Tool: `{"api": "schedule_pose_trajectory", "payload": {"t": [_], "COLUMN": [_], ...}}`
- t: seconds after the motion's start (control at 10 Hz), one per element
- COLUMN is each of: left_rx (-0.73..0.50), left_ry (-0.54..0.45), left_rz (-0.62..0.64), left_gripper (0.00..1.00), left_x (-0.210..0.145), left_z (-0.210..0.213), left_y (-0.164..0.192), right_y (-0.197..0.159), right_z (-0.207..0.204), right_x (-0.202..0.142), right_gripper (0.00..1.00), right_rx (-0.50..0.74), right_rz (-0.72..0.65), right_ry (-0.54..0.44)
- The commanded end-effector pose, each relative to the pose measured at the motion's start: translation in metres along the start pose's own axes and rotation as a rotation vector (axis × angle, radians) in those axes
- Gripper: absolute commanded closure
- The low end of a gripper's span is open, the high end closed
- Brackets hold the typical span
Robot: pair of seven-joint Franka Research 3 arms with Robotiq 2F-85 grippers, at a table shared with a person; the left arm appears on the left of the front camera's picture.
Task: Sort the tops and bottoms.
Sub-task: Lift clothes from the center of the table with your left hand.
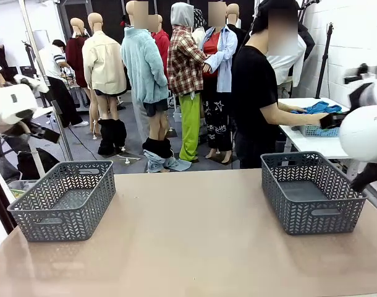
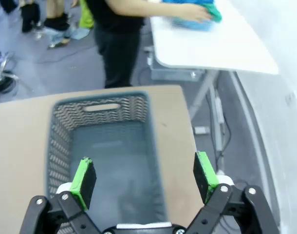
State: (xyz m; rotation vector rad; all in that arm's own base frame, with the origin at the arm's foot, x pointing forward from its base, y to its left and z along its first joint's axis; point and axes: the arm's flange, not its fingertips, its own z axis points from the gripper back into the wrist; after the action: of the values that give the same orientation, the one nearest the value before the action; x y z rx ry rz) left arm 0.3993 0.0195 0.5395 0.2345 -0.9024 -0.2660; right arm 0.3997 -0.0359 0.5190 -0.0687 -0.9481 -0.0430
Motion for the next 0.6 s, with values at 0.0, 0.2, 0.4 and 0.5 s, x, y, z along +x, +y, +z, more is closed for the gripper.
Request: {"api": "schedule_pose_trajectory", "payload": {"t": [0.0, 0.2, 0.4, 0.5], "left_rx": [0.081, 0.117, 0.159, 0.142], "left_ry": [0.073, 0.110, 0.165, 0.179], "left_rz": [0.098, 0.168, 0.157, 0.158], "left_gripper": [0.00, 0.00, 0.00, 0.00], "left_x": [-0.039, -0.067, -0.098, -0.112], "left_z": [0.009, 0.008, 0.000, -0.001], "left_y": [0.028, 0.074, 0.104, 0.114], "right_y": [-0.023, -0.058, -0.084, -0.089], "right_z": [-0.001, -0.019, -0.027, -0.032], "right_x": [-0.067, -0.093, -0.118, -0.126], "right_gripper": [0.00, 0.00, 0.00, 0.00], "right_rx": [-0.105, -0.188, -0.203, -0.191], "right_rz": [-0.171, -0.299, -0.401, -0.424], "right_ry": [0.048, 0.129, 0.165, 0.171]}}
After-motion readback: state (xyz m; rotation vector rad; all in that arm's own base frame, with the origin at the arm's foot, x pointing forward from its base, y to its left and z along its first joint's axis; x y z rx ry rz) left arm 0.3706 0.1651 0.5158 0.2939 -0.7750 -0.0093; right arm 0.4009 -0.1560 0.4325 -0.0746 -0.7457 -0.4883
